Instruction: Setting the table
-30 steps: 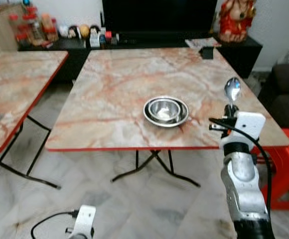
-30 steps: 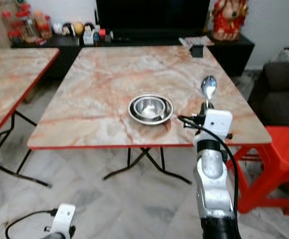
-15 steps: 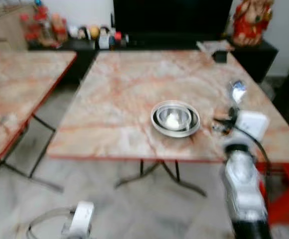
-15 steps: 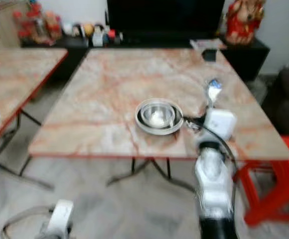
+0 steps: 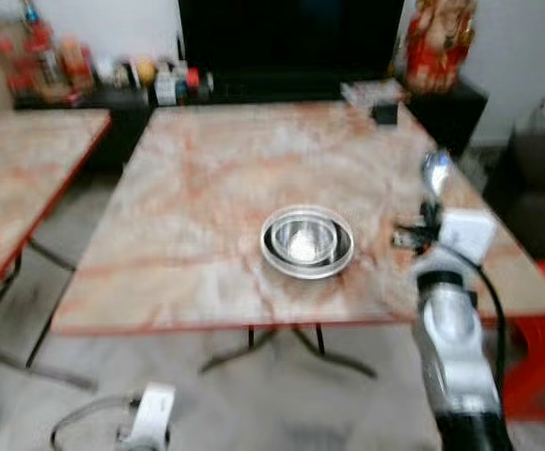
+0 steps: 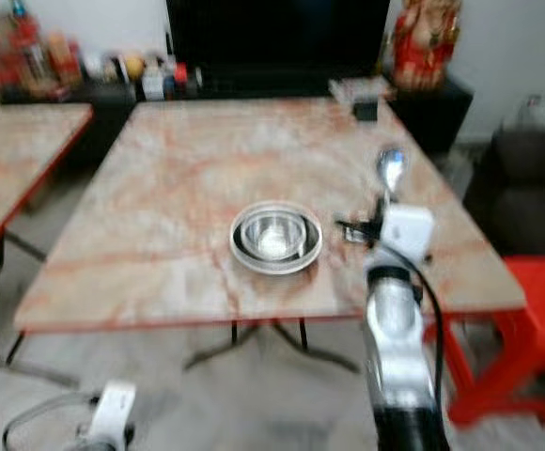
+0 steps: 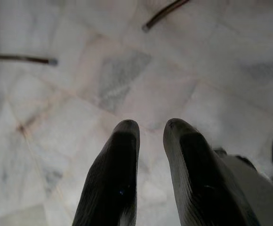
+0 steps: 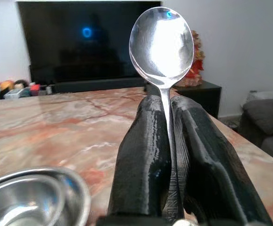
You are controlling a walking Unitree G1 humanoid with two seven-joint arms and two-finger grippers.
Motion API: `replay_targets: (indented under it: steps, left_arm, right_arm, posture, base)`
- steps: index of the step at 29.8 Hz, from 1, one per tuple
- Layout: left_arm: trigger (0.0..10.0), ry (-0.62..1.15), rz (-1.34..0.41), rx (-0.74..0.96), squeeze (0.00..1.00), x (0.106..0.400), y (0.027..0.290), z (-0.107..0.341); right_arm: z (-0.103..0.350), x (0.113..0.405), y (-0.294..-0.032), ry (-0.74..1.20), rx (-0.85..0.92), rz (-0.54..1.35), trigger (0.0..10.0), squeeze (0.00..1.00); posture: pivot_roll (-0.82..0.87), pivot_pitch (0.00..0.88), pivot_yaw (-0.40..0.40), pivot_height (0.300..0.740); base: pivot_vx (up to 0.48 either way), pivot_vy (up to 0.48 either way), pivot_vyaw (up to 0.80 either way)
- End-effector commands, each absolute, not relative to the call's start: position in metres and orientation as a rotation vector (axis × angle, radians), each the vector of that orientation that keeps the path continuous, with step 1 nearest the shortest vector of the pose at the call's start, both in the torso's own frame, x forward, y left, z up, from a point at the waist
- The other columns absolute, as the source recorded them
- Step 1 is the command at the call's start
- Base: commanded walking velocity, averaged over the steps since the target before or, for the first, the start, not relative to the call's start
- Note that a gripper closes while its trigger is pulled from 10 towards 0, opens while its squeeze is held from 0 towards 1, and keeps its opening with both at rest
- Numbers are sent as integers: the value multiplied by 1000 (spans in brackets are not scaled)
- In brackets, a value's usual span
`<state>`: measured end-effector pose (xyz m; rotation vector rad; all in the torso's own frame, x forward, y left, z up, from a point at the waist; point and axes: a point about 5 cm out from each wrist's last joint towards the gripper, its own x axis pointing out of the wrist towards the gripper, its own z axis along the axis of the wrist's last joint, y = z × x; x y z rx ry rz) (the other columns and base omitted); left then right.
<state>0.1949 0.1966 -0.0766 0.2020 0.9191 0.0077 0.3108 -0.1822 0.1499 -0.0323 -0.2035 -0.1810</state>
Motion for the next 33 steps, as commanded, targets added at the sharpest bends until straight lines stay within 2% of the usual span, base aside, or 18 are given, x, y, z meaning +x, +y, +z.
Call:
replay_targets:
  steps: [1, 17, 22, 27, 33]
  left_arm:
    - [10000, 919, -2, 194, 0, 197, 191, -77]
    - [10000, 913, -10, 195, 0, 199, 188, -76]
    - [10000, 918, -12, 192, 0, 198, 187, -77]
    - [10000, 915, -13, 186, 0, 197, 187, -77]
    - [10000, 917, -23, 179, 0, 197, 186, -77]
  right_arm:
    - [153, 311, -192, -210, -34, -209, 10000, 0]
    - [145, 310, -195, -177, -49, -201, 10000, 0]
    - [138, 305, -207, -141, -90, -215, 10000, 0]
    - [133, 302, -213, -113, -108, -195, 10000, 0]
    - [121, 297, -236, -31, -189, -201, 10000, 0]
  posture:
    - [-80, 0, 10, 728]
    - [-85, 0, 11, 728]
    - [-86, 0, 9, 728]
    - [-88, 0, 10, 728]
    - [-95, 0, 16, 728]
  base:
    - [277, 0, 0]
    - [276, 0, 0]
    - [258, 0, 0]
    - [0, 0, 0]
    - [0, 0, 0]
